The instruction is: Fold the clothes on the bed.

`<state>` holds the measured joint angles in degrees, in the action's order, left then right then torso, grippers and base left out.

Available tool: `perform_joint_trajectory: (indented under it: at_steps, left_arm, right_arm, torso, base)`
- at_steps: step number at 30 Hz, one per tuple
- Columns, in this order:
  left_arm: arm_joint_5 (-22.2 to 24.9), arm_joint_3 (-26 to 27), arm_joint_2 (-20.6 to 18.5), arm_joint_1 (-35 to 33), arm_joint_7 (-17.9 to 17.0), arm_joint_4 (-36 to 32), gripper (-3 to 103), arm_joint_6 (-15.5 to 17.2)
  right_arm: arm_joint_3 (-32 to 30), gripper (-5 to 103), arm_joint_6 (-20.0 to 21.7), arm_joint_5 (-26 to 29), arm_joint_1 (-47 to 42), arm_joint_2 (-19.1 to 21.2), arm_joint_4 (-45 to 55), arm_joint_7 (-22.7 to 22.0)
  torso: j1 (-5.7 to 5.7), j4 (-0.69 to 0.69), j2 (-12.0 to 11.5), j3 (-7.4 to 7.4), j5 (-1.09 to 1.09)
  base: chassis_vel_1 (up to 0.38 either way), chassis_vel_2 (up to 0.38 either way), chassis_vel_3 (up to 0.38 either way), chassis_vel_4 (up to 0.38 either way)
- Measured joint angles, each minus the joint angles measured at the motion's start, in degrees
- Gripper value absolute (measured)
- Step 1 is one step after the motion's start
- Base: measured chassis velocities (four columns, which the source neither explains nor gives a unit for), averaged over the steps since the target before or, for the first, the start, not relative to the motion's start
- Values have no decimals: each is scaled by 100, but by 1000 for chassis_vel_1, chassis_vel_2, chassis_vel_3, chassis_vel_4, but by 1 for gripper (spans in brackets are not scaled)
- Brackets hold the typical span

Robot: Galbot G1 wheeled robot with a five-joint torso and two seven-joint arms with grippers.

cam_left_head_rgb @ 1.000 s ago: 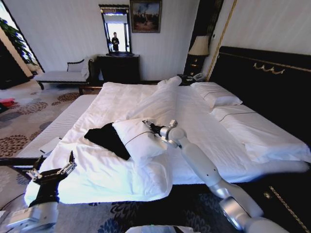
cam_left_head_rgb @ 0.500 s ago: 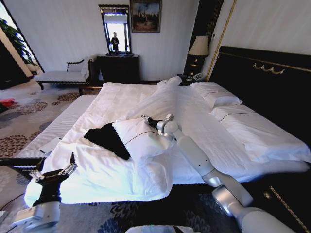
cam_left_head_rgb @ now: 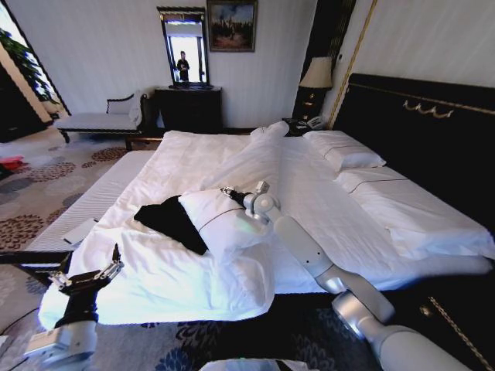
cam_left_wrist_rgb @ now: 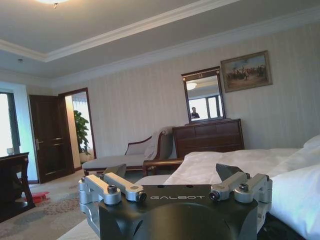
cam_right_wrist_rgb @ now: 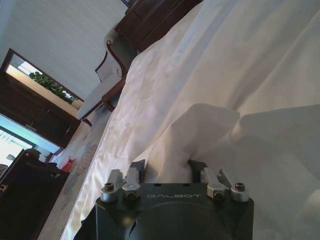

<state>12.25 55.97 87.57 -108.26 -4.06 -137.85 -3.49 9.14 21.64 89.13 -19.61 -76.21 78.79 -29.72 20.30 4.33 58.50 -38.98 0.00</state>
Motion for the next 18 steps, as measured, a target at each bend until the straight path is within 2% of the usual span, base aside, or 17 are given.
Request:
perform_joint_trajectory:
  at_steps: [2, 4, 8, 10, 11, 12, 14, 16, 18]
  left_arm:
    - [3, -7, -5, 6, 0, 9, 100, -6]
    - [9, -7, -13, 7, 0, 12, 100, -10]
    - [70, 28, -46, 10, -3, 21, 100, -15]
    - [83, 34, -55, 11, -3, 22, 100, -16]
    - [102, 42, -65, 12, -3, 24, 100, -18]
    - [102, 42, -65, 12, -3, 24, 100, -18]
    - [152, 50, -105, 23, -4, 32, 100, -19]
    - [176, 50, -125, 37, -4, 41, 100, -20]
    - [221, 40, -169, 80, -5, 66, 100, -20]
  right_arm:
    - [3, 39, -48, -35, -18, 0, 25, 11]
    - [3, 39, -83, -67, -37, -1, 38, 29]
    - [-4, 17, -385, -252, -143, 4, 94, 229]
    - [-25, 17, -499, -300, -197, 10, 127, 282]
    - [-61, 12, -663, -356, -283, 28, 184, 344]
    - [-61, 12, -663, -356, -283, 28, 184, 344]
    - [-212, 1, -1047, -475, -607, 144, 477, 485]
    - [-302, 1, -1183, -527, -766, 210, 644, 539]
    - [-591, 1, -1541, -690, -1180, 377, 1061, 725]
  torso:
    - [0, 0, 0, 0, 0]
    - [0, 0, 0, 0, 0]
    - [0, -1, 0, 0, 0]
    - [0, -2, 0, 0, 0]
    - [0, -3, 0, 0, 0]
    - [0, -3, 0, 0, 0]
    - [0, -4, 0, 0, 0]
    - [0, -2, 0, 0, 1]
    - [0, 0, 0, 0, 1]
  base:
    - [0, 0, 0, 0]
    - [0, 0, 0, 0]
    - [0, 0, 0, 0]
    - [0, 0, 0, 0]
    - [0, 0, 0, 0]
    - [0, 0, 0, 0]
    - [0, 0, 0, 0]
    - [0, 0, 0, 0]
    - [0, 0, 0, 0]
